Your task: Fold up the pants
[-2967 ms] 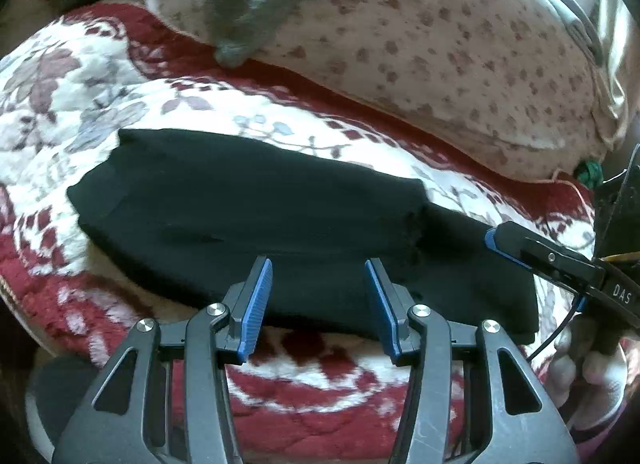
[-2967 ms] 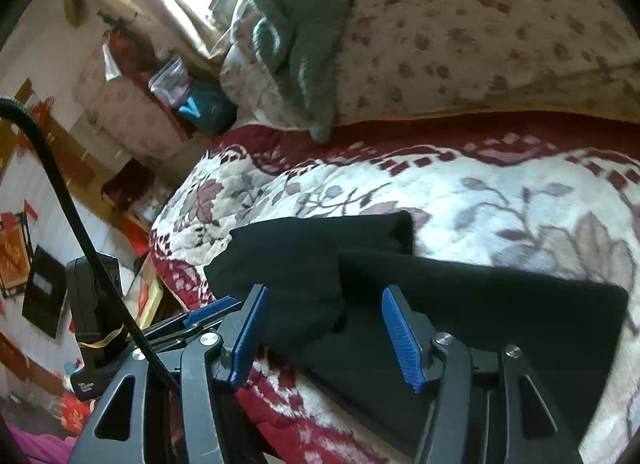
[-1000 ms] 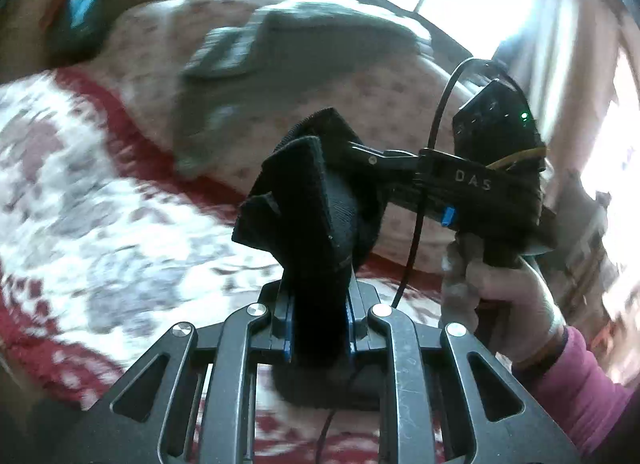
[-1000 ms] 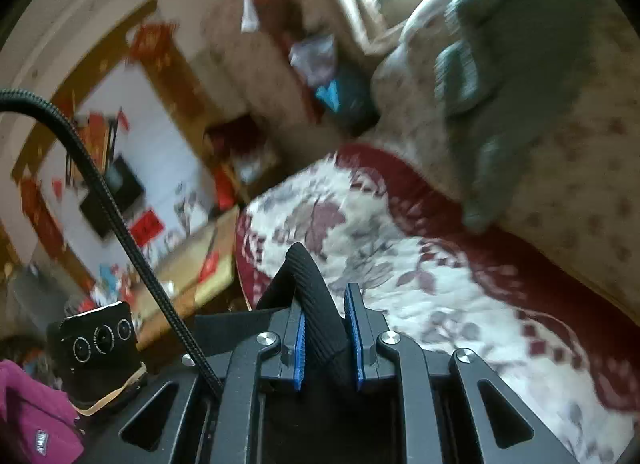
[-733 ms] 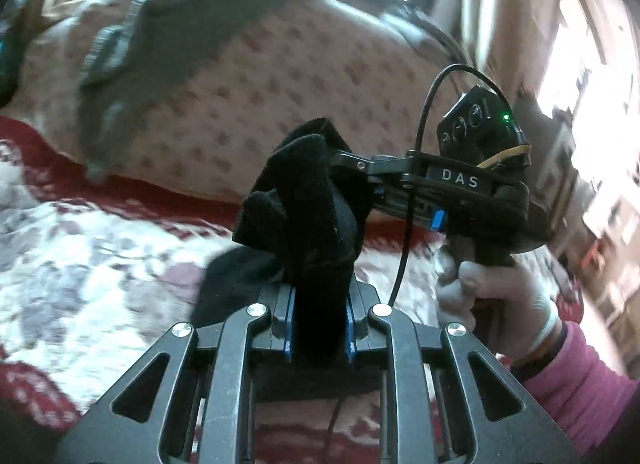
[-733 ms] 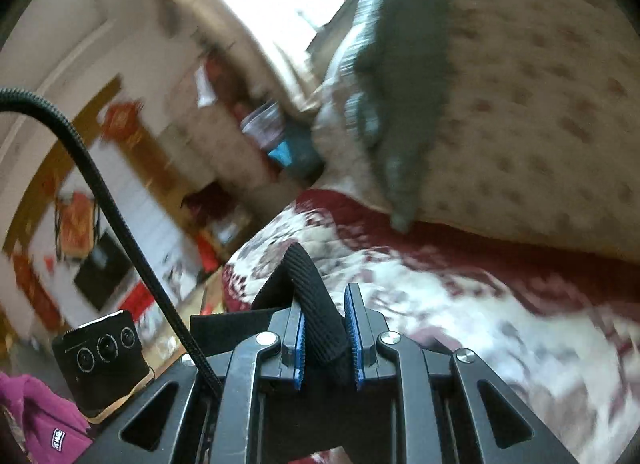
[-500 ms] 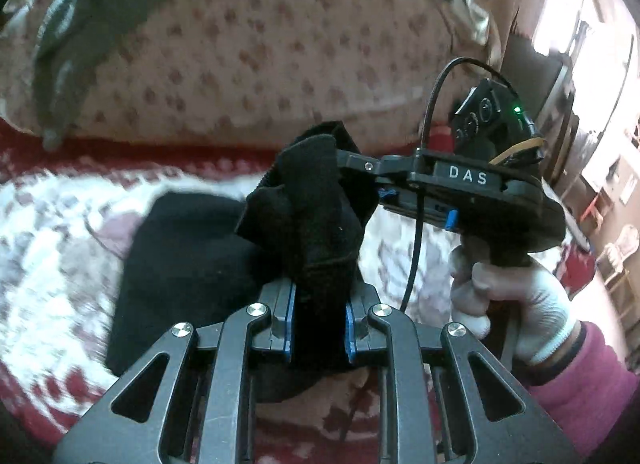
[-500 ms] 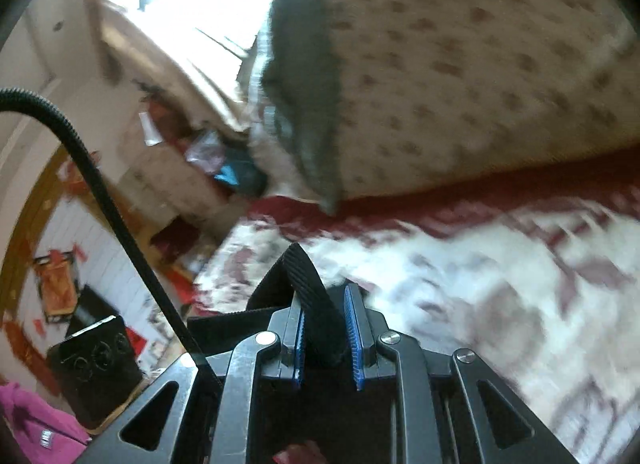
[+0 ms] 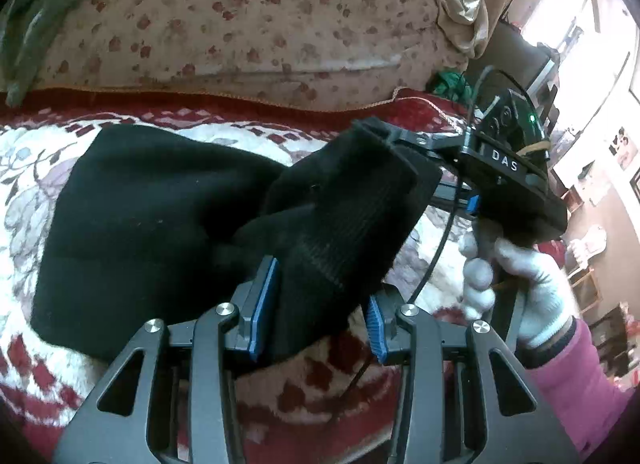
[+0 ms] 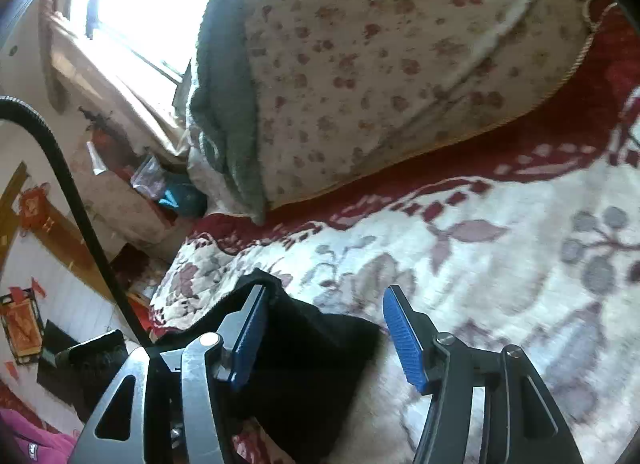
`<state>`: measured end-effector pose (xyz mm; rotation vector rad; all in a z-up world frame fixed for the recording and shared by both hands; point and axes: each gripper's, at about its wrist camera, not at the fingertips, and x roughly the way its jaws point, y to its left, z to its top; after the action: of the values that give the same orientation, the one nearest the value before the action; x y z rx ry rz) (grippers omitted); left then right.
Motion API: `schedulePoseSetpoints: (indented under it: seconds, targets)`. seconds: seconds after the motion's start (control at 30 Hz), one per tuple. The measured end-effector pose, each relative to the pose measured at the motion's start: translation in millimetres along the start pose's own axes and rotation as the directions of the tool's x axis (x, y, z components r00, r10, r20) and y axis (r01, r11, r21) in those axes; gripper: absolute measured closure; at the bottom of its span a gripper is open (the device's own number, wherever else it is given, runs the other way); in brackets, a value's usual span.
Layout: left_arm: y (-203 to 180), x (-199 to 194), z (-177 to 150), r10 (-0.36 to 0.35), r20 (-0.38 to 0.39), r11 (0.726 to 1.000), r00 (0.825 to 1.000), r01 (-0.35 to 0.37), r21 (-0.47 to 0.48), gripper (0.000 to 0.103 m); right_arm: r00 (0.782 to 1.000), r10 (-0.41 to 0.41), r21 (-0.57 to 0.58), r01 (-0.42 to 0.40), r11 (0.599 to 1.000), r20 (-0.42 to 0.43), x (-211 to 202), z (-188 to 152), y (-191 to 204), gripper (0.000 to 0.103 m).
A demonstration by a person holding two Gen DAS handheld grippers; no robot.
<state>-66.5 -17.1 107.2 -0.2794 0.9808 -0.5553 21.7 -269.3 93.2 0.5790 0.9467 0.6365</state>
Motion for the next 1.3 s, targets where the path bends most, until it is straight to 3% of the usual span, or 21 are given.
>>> schedulePoseSetpoints:
  seconds: [0.2, 0.3, 0.47, 0.6, 0.8, 0.93, 1.0, 1.13, 1.23, 1.3]
  targets:
    - [6, -34, -5, 0.027, 0.021, 0.999, 0.999, -0.028, 0.035, 0.065, 0.999, 0.046, 0.139, -0.049, 0.989, 0.027, -30, -5, -23, 0.044]
    - [10, -51, -6, 0.051, 0.046, 0.997, 0.998, -0.054, 0.060, 0.065, 0.996, 0.088, 0.191, -0.088, 0.978, 0.008, -31, -14, -29, 0.035]
    - [16, -65, 1, 0.051, 0.059, 0.992, 0.997, -0.058, 0.109, 0.065, 0.969, 0.244, 0.352, -0.238, 0.905, 0.027, -16, -39, -42, 0.023]
    - [30, -68, 21, 0.056, 0.077, 0.987, 0.995, -0.066, 0.143, 0.051, 0.987, 0.157, 0.299, -0.145, 0.943, -0.016, -15, -43, -34, 0.023]
    - [51, -48, 55, 0.033, 0.025, 0.970, 0.999, -0.038, 0.242, 0.051, 0.995, 0.061, 0.121, -0.052, 0.991, -0.077, -18, -31, -11, 0.023]
    - [54, -24, 75, 0.029, -0.022, 0.932, 0.999, -0.019, 0.363, 0.051, 0.990, 0.029, 0.107, -0.015, 0.994, -0.137, -3, -39, -14, 0.023]
    - [56, -14, 89, -0.012, -0.061, 0.911, 0.998, 0.036, 0.412, 0.051, 0.987, 0.016, 0.097, 0.000, 0.995, -0.161, 4, -43, -15, 0.023]
    - [60, 5, 112, -0.083, -0.171, 0.877, 0.982, 0.154, 0.455, 0.051, 0.984, 0.014, 0.085, 0.001, 0.996, -0.179, 14, -45, -12, 0.023]
    - [65, 25, 119, -0.048, -0.241, 0.845, 0.969, 0.168, 0.508, 0.051, 0.985, 0.028, 0.093, -0.012, 0.996, -0.171, 16, -46, -14, 0.023]
    - [71, 36, 120, -0.025, -0.293, 0.840, 0.956, 0.179, 0.513, 0.051, 0.984, 0.032, 0.101, -0.014, 0.995, -0.173, 16, -47, -15, 0.023]
